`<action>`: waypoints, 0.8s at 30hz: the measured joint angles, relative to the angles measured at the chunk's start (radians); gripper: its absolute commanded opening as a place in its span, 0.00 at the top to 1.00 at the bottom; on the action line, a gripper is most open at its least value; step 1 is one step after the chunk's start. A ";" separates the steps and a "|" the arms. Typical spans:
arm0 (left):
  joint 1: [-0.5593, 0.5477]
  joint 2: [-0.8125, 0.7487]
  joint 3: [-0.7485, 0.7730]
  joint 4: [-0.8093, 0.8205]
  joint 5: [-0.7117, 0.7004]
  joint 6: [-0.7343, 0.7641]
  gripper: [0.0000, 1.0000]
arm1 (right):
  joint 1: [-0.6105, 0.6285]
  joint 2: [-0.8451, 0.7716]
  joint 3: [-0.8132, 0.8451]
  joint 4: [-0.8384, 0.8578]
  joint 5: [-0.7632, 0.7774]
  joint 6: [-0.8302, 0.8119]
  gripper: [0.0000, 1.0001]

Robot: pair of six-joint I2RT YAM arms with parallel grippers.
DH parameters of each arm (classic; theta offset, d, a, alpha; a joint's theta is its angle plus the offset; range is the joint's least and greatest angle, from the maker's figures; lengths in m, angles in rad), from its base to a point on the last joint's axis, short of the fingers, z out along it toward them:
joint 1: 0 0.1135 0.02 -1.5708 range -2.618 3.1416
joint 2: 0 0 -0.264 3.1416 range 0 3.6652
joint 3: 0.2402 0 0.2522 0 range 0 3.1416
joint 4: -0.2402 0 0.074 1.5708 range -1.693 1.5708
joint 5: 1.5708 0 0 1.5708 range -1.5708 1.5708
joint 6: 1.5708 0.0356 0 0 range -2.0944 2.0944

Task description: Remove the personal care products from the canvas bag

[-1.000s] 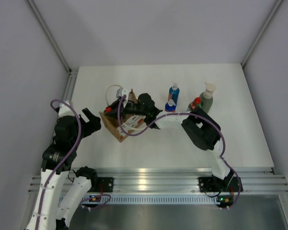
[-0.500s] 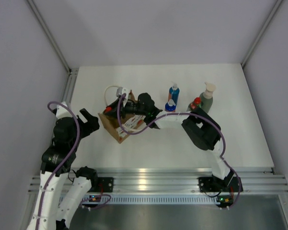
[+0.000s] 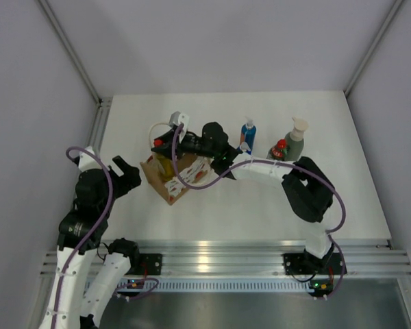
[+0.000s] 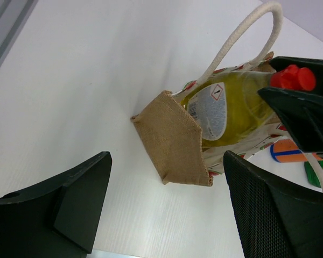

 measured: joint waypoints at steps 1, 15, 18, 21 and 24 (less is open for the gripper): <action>0.000 -0.002 0.000 0.000 0.000 -0.001 0.11 | 0.000 -0.023 0.000 -0.016 0.011 -0.010 1.00; 0.000 -0.008 0.000 0.000 -0.010 -0.002 0.11 | 0.000 -0.307 0.011 -0.281 0.191 -0.084 1.00; 0.000 -0.017 0.000 -0.001 -0.012 -0.002 0.11 | 0.000 -0.378 0.011 -0.343 0.248 -0.117 1.00; 0.000 -0.024 0.000 -0.001 -0.016 -0.002 0.11 | -0.002 -0.454 0.001 -0.386 0.319 -0.155 1.00; 0.000 -0.027 0.000 -0.001 -0.019 -0.002 0.10 | -0.014 -0.552 -0.051 -0.407 0.380 -0.180 1.00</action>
